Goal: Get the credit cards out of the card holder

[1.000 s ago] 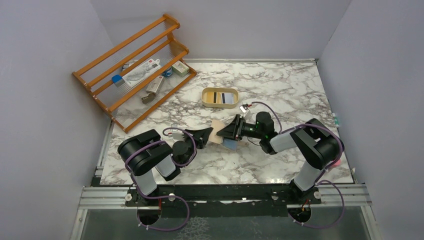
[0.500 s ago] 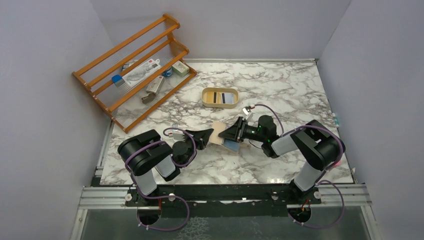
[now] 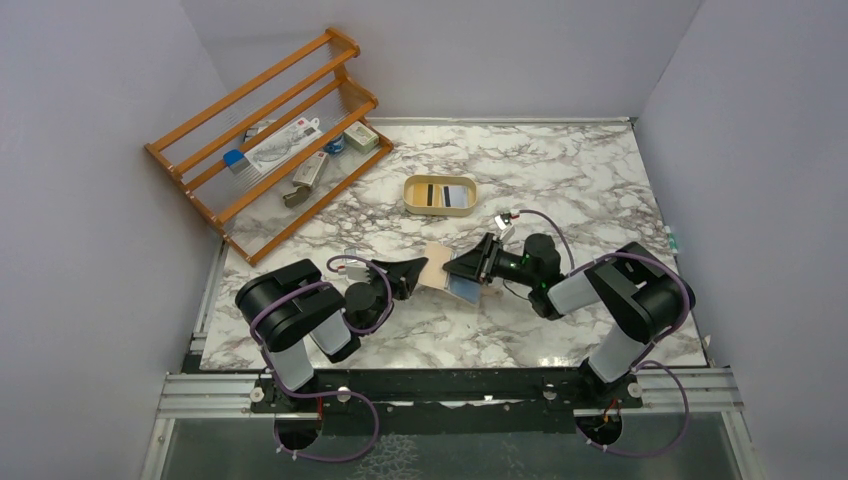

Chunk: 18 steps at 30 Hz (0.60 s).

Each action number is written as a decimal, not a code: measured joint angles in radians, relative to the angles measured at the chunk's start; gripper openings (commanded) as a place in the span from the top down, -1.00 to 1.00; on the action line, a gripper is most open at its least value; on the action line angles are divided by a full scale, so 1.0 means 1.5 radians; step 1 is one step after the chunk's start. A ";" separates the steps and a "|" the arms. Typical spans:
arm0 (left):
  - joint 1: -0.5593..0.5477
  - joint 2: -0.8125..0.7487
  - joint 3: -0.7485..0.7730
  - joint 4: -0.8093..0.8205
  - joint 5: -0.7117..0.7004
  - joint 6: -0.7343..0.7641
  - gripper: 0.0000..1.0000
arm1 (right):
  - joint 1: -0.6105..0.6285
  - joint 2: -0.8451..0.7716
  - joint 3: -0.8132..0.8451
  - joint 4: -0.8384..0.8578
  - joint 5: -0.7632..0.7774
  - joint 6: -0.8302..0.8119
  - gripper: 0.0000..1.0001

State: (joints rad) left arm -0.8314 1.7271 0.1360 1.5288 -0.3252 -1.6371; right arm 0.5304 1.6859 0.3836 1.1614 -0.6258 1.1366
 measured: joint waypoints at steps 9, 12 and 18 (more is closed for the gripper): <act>0.000 0.001 0.000 0.000 0.003 0.000 1.00 | -0.009 0.000 -0.012 0.028 0.005 0.013 0.47; 0.000 0.003 0.000 0.000 0.004 0.000 1.00 | -0.012 0.000 -0.016 0.032 0.006 0.016 0.59; 0.000 0.005 0.000 0.000 0.005 0.000 1.00 | -0.015 0.001 -0.018 0.036 0.006 0.018 0.87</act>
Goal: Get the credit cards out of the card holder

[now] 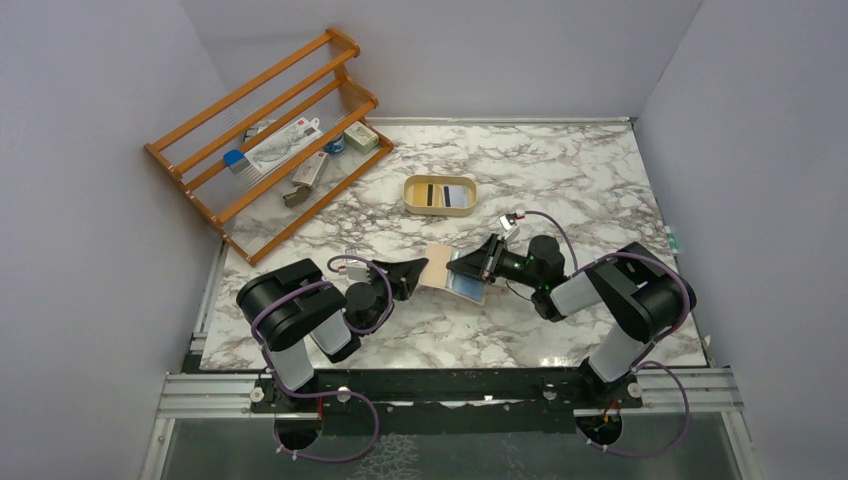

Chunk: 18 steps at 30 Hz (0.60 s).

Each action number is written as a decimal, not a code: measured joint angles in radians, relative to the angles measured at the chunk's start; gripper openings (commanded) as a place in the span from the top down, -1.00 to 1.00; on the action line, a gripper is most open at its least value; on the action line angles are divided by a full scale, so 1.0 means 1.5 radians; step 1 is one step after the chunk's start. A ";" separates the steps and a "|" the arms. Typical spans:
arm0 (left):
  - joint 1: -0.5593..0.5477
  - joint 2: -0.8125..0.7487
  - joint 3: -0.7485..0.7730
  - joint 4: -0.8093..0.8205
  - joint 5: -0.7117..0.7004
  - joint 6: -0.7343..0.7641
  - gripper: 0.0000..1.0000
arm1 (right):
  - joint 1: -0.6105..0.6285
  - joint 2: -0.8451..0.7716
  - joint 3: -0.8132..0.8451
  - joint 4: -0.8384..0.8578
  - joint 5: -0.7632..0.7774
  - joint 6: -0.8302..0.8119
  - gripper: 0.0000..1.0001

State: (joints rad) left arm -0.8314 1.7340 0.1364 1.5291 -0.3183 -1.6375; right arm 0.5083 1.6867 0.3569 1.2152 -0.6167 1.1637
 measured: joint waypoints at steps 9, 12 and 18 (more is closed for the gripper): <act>0.000 0.000 0.000 0.000 0.000 0.000 1.00 | -0.004 -0.001 0.000 0.003 0.000 0.008 0.99; 0.000 0.000 0.000 0.000 0.002 0.000 1.00 | -0.006 -0.019 0.000 -0.029 0.000 0.004 0.99; -0.002 0.000 0.000 0.001 0.005 0.000 1.00 | -0.019 -0.102 0.000 -0.144 0.000 -0.036 0.99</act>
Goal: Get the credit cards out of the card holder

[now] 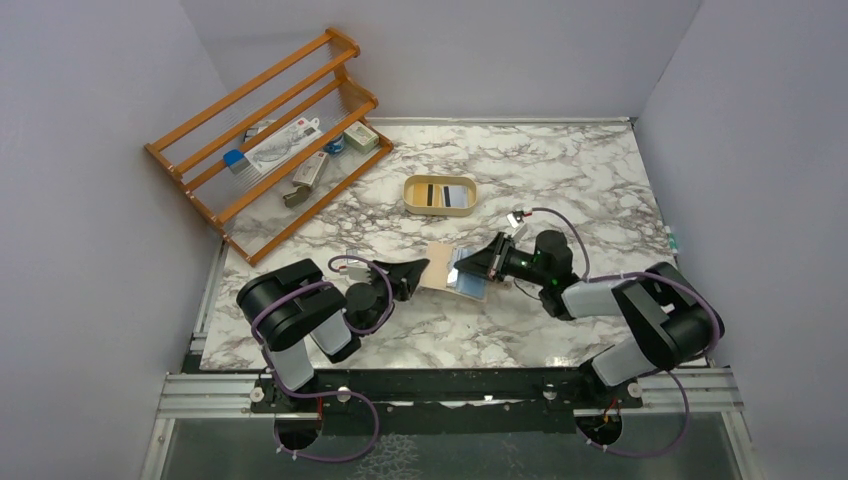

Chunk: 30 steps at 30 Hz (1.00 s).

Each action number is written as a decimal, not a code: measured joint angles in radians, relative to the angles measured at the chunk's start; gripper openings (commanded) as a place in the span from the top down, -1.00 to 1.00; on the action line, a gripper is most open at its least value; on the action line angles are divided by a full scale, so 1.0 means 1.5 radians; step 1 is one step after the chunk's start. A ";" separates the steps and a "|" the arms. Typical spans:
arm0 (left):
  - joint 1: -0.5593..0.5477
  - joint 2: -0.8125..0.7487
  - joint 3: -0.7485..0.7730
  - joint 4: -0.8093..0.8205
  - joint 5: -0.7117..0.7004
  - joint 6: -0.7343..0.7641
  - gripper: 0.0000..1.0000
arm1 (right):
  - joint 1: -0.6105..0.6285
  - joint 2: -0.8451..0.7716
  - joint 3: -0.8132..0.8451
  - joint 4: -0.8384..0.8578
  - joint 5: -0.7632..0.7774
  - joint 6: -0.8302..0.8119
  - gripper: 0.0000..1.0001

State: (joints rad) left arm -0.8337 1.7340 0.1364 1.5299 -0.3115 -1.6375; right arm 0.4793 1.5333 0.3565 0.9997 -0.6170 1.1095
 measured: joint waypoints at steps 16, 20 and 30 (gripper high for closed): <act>0.000 -0.002 -0.025 -0.001 -0.007 0.003 1.00 | -0.064 -0.196 -0.037 -0.292 -0.006 -0.113 0.99; 0.000 -0.005 -0.028 -0.001 -0.009 0.005 1.00 | -0.086 -0.227 -0.006 -0.368 -0.006 -0.148 0.99; 0.000 -0.006 -0.044 0.000 -0.012 0.015 1.00 | -0.121 -0.119 0.198 -0.436 -0.006 -0.224 0.99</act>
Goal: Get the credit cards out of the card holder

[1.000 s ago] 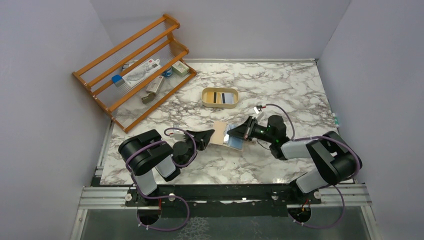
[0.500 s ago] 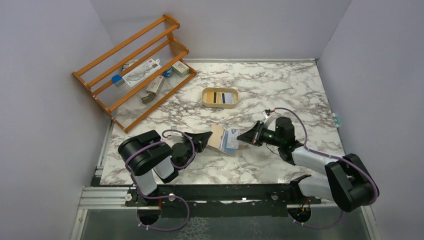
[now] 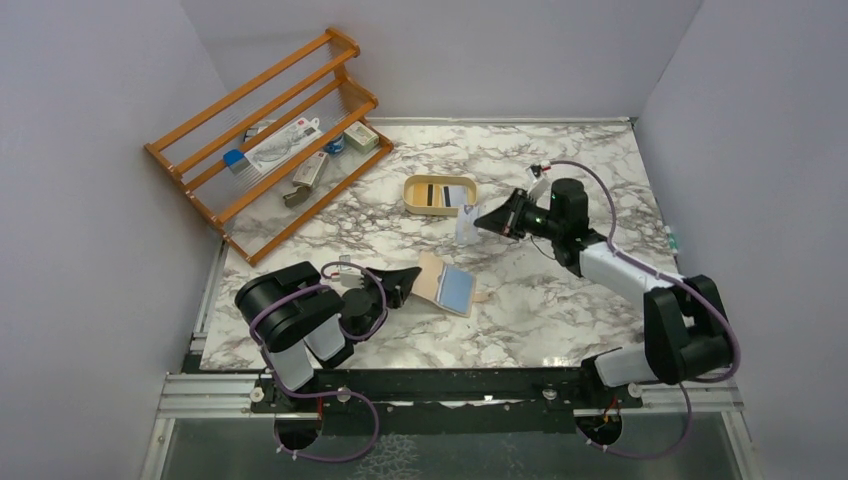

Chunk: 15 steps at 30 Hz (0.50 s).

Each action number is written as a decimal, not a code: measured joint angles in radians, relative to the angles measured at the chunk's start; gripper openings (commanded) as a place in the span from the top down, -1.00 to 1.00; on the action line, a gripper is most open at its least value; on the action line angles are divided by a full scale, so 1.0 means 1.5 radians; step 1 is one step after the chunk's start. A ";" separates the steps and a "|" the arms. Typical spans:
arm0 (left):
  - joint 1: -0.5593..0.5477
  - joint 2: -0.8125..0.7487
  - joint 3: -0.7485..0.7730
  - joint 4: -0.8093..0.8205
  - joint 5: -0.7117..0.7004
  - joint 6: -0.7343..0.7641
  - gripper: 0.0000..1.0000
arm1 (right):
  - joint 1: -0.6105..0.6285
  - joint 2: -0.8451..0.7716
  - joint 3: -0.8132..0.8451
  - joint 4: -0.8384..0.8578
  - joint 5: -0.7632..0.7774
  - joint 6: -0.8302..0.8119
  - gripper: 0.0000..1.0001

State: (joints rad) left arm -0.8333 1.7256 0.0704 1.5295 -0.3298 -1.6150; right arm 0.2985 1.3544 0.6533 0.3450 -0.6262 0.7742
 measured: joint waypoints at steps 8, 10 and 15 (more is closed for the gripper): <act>0.000 -0.006 -0.018 0.000 -0.001 0.011 1.00 | 0.000 0.217 0.249 -0.047 -0.011 -0.058 0.99; 0.000 -0.007 -0.025 0.000 -0.001 0.012 1.00 | 0.000 0.254 0.299 -0.063 -0.011 -0.072 0.99; 0.000 -0.010 -0.034 0.000 -0.003 0.019 1.00 | 0.000 0.324 0.394 -0.099 -0.007 -0.108 0.99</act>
State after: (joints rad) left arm -0.8333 1.7107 0.0193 1.5299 -0.3340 -1.5860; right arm 0.2981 1.8408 1.2446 0.1959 -0.6365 0.6128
